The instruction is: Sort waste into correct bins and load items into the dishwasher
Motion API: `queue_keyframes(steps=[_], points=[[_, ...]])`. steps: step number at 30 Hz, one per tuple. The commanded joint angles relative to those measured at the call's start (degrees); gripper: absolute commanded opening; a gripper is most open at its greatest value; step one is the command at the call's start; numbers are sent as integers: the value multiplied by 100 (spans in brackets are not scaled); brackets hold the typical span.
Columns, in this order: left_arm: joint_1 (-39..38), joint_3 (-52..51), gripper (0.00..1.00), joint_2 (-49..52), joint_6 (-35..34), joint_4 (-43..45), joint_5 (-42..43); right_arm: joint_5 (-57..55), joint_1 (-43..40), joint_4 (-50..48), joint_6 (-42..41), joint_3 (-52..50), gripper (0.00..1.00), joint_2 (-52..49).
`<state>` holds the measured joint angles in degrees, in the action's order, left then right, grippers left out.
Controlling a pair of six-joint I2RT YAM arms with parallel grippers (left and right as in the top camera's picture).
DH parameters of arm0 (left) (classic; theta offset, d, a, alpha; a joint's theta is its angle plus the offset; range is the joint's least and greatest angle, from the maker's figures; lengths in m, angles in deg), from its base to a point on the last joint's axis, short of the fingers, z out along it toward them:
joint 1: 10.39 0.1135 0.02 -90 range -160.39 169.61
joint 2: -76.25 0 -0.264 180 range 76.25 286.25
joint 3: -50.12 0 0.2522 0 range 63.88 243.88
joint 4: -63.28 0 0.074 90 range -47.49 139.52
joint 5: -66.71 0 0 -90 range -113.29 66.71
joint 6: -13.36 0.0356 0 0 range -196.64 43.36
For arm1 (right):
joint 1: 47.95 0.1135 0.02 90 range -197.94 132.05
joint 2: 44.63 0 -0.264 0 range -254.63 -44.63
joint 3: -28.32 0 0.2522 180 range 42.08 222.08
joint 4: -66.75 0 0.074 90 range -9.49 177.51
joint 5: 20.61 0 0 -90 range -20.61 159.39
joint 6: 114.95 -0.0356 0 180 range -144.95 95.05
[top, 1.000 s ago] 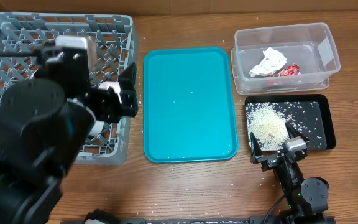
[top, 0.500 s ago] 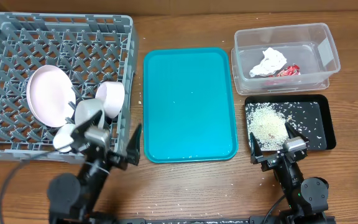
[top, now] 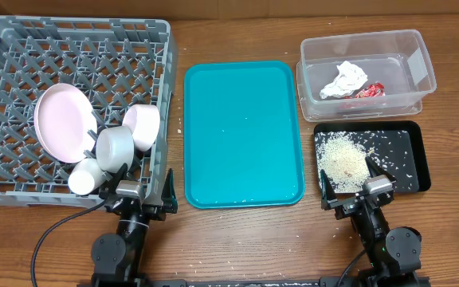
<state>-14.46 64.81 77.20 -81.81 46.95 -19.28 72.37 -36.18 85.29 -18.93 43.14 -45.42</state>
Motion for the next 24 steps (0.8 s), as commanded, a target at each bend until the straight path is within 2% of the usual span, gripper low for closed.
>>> queue_keyframes(steps=[1,5,24], points=[[31,-66,100,-76,-170,92,-297,9,28,-17,-20,-59,100,42],[31,-66,100,-70,-170,-214,-297,11,28,-17,-20,-59,100,42],[31,-63,100,-59,-168,-186,-297,11,28,-20,-20,-59,100,42]])
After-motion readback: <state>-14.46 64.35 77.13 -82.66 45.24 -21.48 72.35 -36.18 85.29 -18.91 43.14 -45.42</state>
